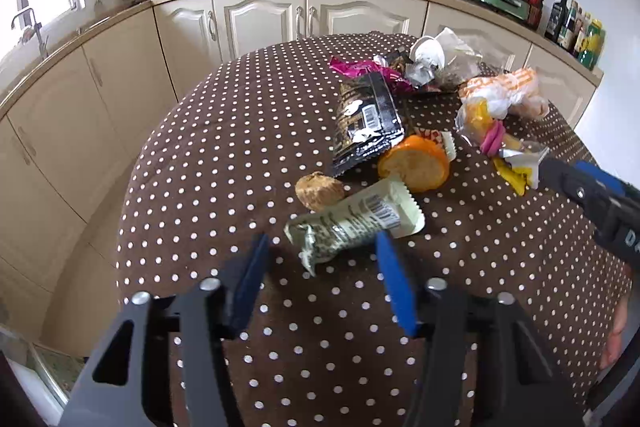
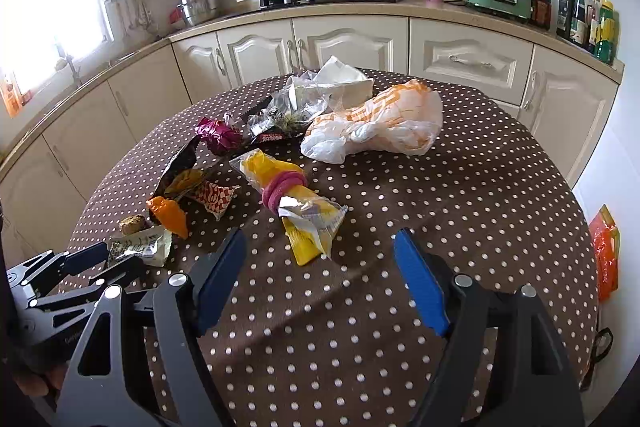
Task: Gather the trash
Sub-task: 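Grasp the white wrapper with the left tool while the right tool grasps the yellow wrapper, then carry both wrappers over the blue bin and open both tools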
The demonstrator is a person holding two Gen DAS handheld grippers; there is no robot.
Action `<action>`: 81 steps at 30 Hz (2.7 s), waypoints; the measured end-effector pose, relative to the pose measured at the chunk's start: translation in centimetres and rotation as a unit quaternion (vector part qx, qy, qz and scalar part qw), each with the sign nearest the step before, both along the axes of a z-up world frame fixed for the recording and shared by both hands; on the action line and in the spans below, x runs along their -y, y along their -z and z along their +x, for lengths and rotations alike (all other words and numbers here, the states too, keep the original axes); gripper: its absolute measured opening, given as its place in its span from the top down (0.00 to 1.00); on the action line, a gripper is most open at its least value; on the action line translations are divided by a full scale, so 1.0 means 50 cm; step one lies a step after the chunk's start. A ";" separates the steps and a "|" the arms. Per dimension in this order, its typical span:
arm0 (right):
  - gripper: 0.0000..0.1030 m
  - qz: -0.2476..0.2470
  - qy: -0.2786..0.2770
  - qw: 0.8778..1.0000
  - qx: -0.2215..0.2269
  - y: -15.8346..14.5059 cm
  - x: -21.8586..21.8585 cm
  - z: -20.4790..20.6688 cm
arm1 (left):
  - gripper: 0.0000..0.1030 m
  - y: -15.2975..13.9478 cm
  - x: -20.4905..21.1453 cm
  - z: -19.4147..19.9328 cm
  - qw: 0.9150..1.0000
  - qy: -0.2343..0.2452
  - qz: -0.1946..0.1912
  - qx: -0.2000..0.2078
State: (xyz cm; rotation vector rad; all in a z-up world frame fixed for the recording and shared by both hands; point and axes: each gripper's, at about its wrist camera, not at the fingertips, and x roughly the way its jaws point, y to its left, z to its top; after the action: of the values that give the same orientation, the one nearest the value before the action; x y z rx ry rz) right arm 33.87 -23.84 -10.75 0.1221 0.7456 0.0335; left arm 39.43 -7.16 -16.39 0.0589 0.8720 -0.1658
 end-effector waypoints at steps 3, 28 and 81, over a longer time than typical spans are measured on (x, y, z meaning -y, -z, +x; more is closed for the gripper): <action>0.29 -0.001 -0.003 1.000 -0.004 0.003 -0.004 0.005 | 0.75 -0.003 -0.007 0.003 1.000 0.000 -0.003 -0.001; 0.58 0.008 -0.013 0.999 -0.047 0.029 -0.002 0.096 | 0.97 -0.086 -0.127 -0.074 0.985 -0.023 -0.154 0.067; 0.72 -0.027 -0.328 0.940 -0.093 0.269 -0.804 0.009 | 0.61 0.311 -0.751 -0.153 0.942 -0.285 -0.160 -0.080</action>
State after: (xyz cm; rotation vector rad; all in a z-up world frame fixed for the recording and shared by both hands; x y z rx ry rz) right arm 34.35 16.35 -24.19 -0.1840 0.9504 0.6445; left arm 31.79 30.39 -31.93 -0.5163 0.9811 0.2363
